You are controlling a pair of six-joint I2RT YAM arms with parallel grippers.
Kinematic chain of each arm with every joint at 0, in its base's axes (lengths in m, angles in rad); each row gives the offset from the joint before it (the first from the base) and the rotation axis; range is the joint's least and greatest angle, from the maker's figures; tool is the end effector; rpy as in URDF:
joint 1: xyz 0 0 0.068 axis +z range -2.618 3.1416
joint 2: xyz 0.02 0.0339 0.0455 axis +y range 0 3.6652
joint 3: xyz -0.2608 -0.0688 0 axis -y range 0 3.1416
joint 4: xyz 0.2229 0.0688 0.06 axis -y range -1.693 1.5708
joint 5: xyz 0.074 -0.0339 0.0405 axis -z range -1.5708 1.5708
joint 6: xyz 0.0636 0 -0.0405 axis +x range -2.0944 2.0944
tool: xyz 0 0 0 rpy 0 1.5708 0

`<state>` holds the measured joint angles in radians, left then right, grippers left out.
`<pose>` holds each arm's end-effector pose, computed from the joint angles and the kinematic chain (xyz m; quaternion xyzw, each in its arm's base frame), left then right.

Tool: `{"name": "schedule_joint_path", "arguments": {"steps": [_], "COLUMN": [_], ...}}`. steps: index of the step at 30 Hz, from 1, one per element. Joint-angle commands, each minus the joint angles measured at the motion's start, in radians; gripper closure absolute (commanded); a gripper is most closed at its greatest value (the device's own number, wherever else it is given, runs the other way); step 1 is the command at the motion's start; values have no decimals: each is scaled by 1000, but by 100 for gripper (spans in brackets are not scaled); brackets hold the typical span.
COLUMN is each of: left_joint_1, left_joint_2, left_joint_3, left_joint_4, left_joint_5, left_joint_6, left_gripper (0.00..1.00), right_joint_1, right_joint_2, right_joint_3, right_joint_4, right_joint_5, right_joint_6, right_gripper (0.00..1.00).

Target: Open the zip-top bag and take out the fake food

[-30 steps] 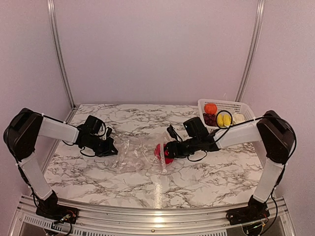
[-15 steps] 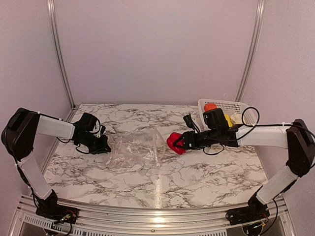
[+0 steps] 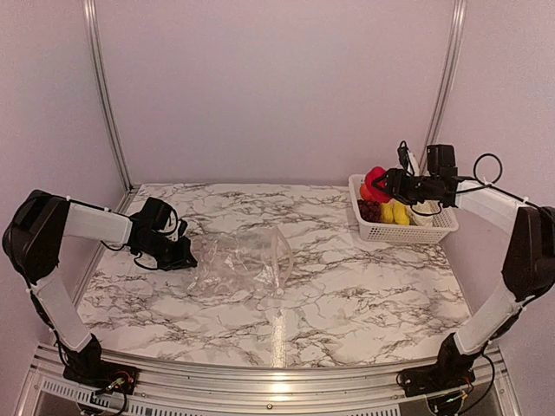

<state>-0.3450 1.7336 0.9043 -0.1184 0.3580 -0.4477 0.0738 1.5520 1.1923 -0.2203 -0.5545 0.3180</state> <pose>0.3077 -0.1343 0.1385 0.0064 0.9382 -0.2728 0.2128 0.3486 0.0593 0.2818 -0.0261 0.8557 0.3252 0.4016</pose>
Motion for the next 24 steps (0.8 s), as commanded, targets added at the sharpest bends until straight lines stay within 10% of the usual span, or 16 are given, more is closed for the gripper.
{"name": "schedule_joint_path", "arguments": {"steps": [1,24], "left_joint_1": [4,3], "left_joint_2": [0,4], "left_joint_3": [28,124], "left_joint_4": [-43,-156], "left_joint_5": [10,-67], "left_joint_6": [15,139], "left_gripper": [100,100], "right_joint_1": [-88,-123], "right_joint_2": [104,328], "right_joint_3": [151,281], "right_joint_4": [-116,-248], "right_joint_5": [58,217], "right_joint_6": [-74,-221], "right_gripper": [49,20]}}
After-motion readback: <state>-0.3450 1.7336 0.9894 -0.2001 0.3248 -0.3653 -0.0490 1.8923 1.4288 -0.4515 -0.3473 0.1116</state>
